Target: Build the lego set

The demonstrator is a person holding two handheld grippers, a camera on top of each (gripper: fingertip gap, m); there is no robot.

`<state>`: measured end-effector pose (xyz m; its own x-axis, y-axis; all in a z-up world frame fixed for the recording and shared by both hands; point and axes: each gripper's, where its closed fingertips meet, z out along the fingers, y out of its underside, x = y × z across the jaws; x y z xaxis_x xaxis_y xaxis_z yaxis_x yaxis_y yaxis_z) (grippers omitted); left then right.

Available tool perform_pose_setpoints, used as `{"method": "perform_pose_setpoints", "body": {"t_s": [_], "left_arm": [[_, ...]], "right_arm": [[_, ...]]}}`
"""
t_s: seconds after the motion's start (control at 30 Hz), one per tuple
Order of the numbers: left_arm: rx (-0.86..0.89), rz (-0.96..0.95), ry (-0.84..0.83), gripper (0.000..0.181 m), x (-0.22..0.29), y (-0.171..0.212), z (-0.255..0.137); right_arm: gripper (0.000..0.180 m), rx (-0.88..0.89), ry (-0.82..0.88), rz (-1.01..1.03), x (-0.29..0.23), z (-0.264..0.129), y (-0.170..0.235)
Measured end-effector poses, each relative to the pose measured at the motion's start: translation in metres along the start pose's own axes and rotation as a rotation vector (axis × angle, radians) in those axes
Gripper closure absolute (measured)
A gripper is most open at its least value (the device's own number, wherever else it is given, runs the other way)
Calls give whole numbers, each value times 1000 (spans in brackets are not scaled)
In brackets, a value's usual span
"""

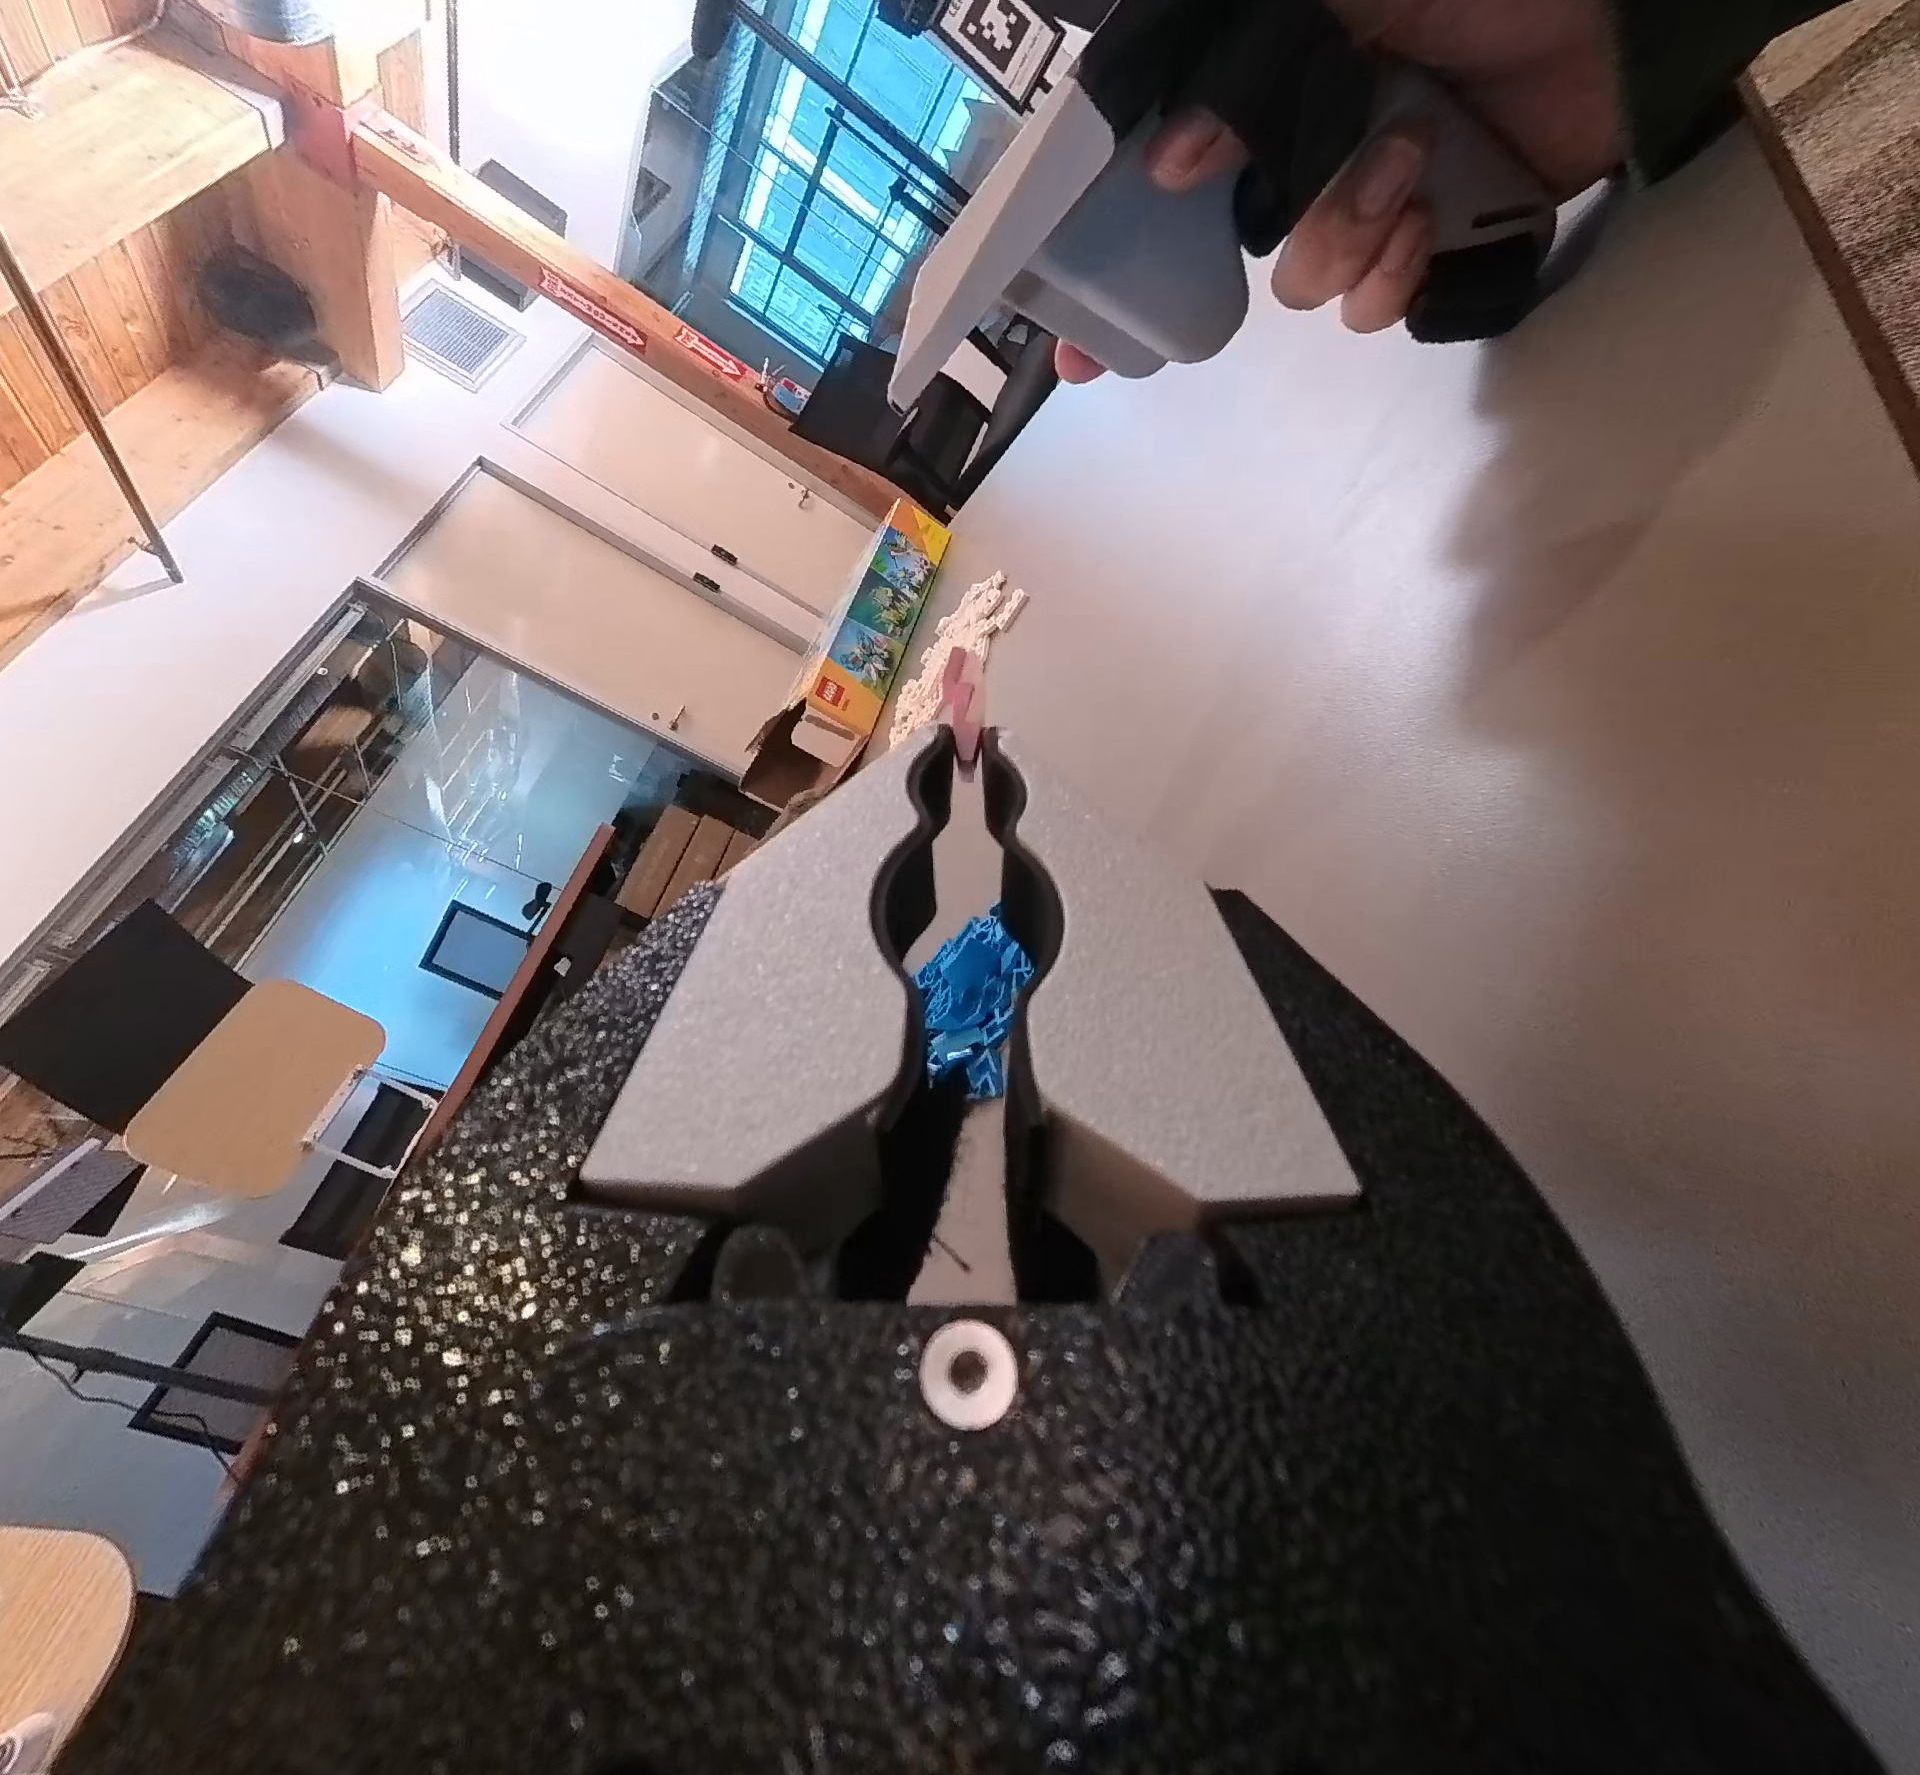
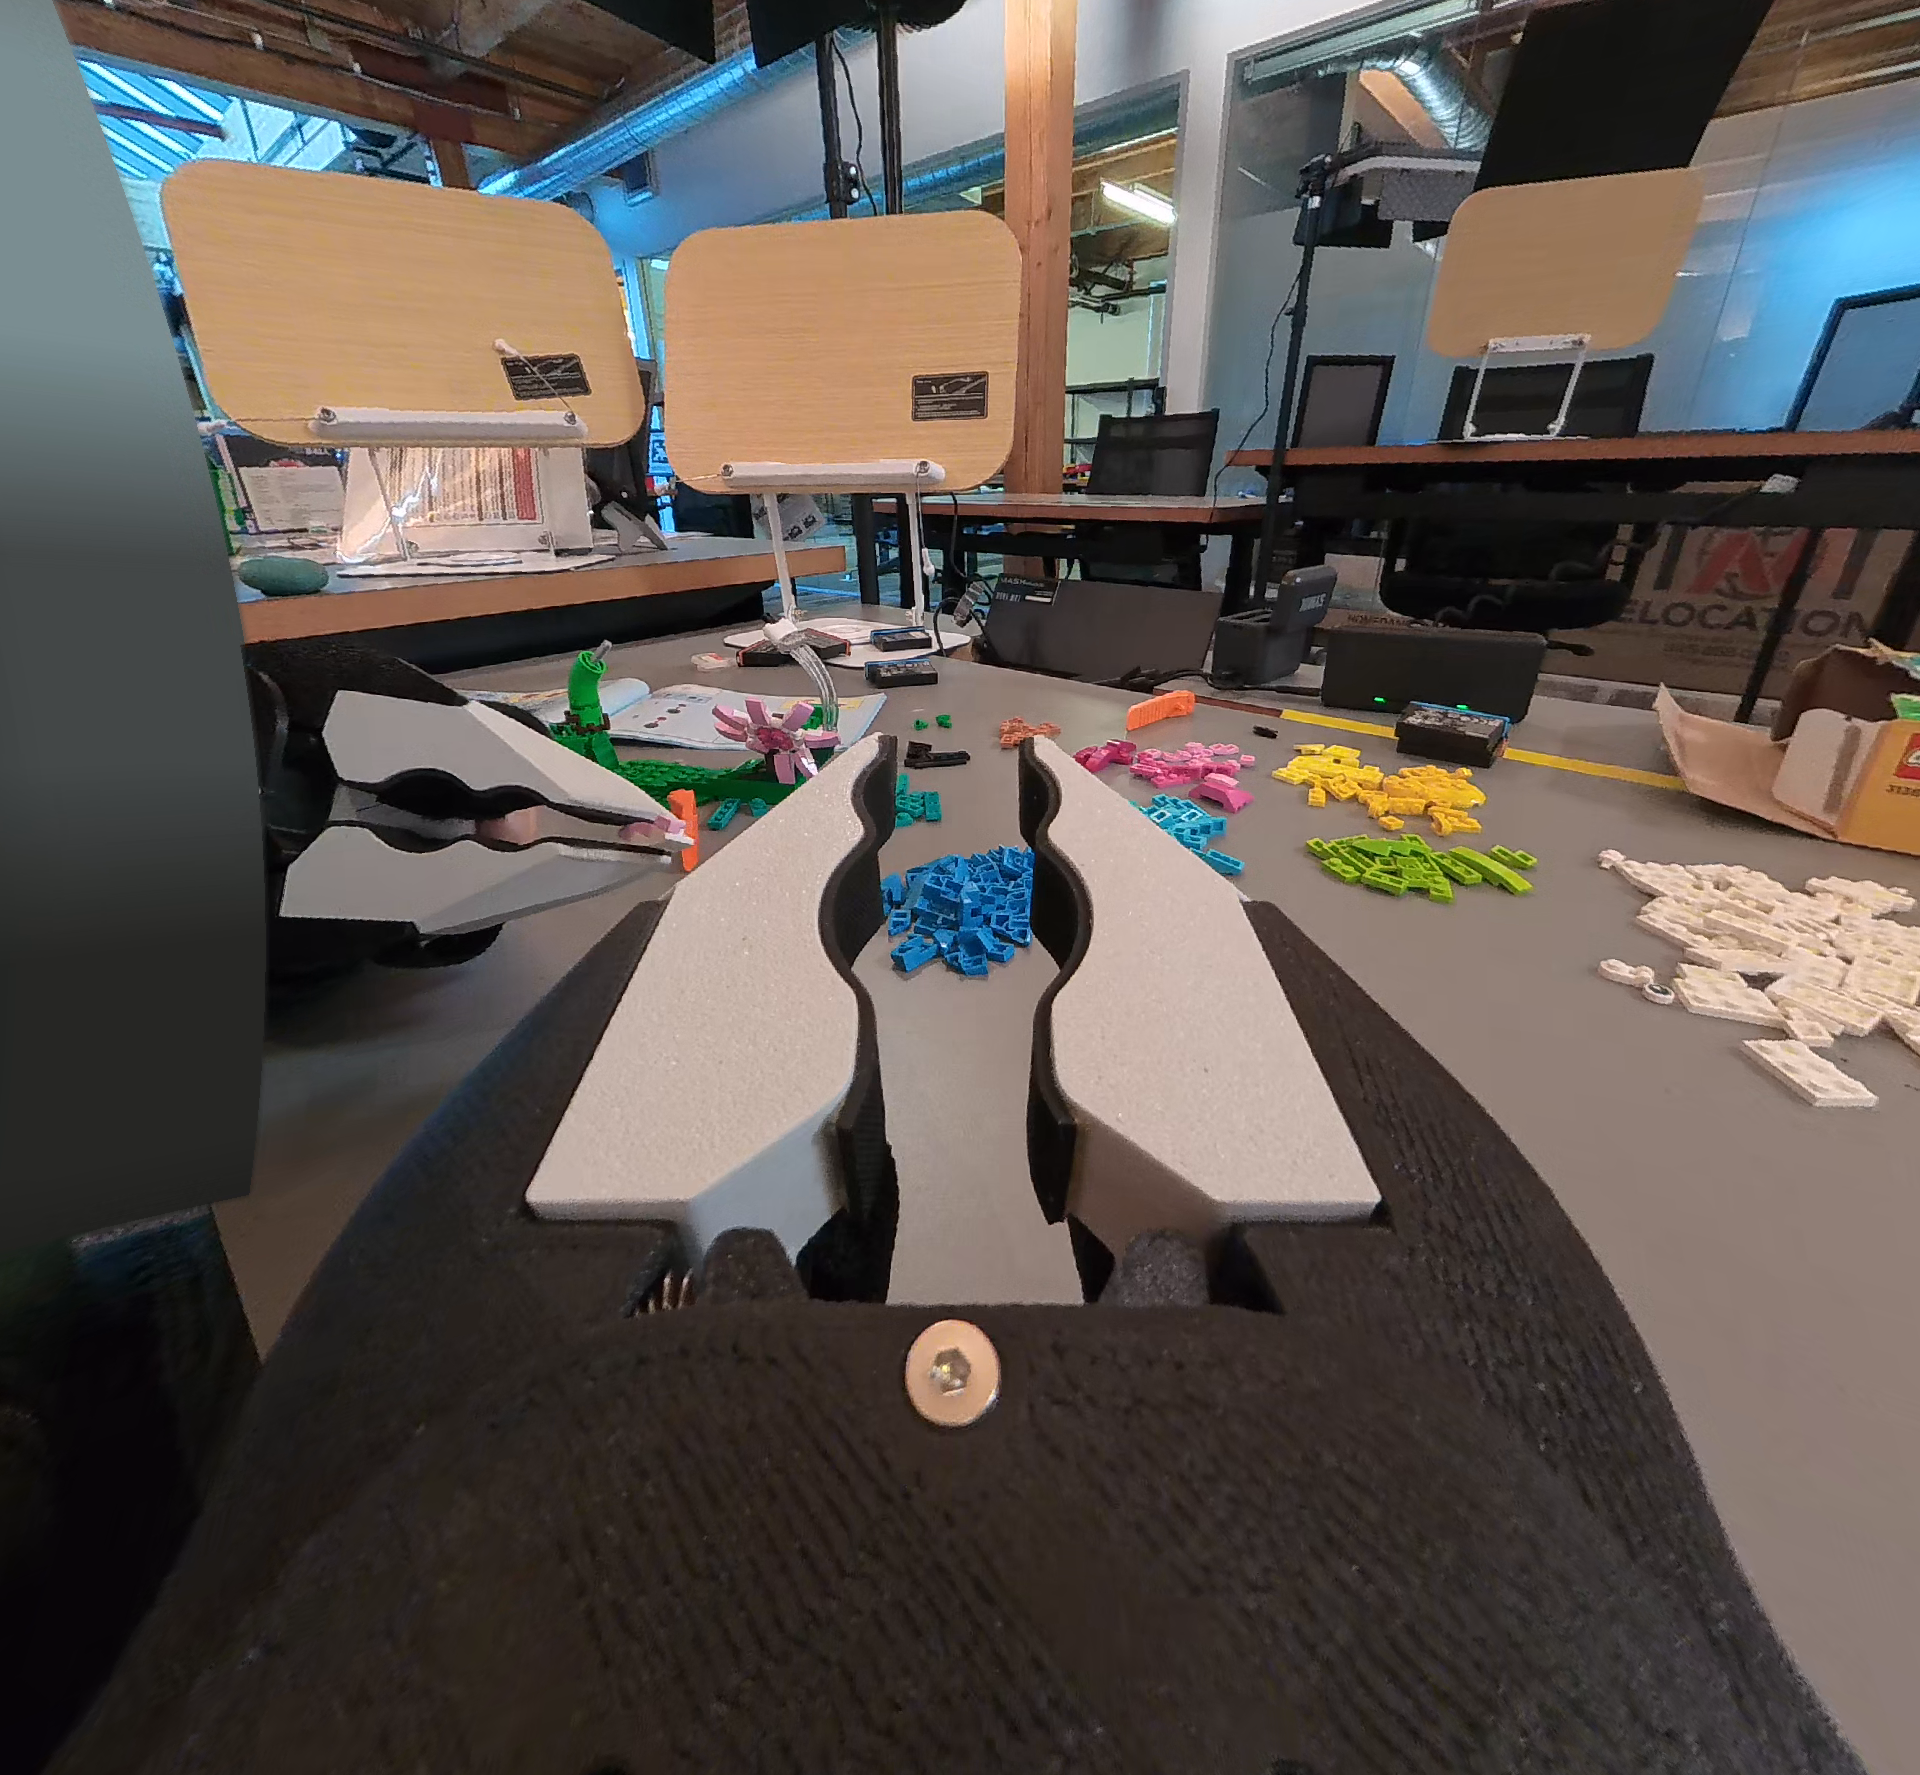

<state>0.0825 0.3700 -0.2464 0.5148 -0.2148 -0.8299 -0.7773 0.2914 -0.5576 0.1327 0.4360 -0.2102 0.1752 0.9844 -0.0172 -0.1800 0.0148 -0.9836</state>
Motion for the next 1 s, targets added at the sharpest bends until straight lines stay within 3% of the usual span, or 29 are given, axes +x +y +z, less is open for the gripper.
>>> {"method": "perform_pose_setpoints", "body": {"t_s": [0.4, 0.53, 0.7, 0.87, 1.0], "left_arm": [[8, 6, -1, 178, -1, -3, -1], [63, 8, 29, 178, 3, -13, -3], [311, -44, 227, 178, 32, -53, -21], [388, -158, 265, 178, 26, -65, -29], [429, -220, 309, 178, 27, -71, -34]], "right_arm": [[158, -13, -38, -16, -7, 1, 2], [157, -111, -341, 66, -55, -2, 12], [160, -224, -628, 234, -100, -12, 20], [160, -287, -790, 461, -115, -24, 20], [163, -278, -848, 522, -121, -28, 16]]}}
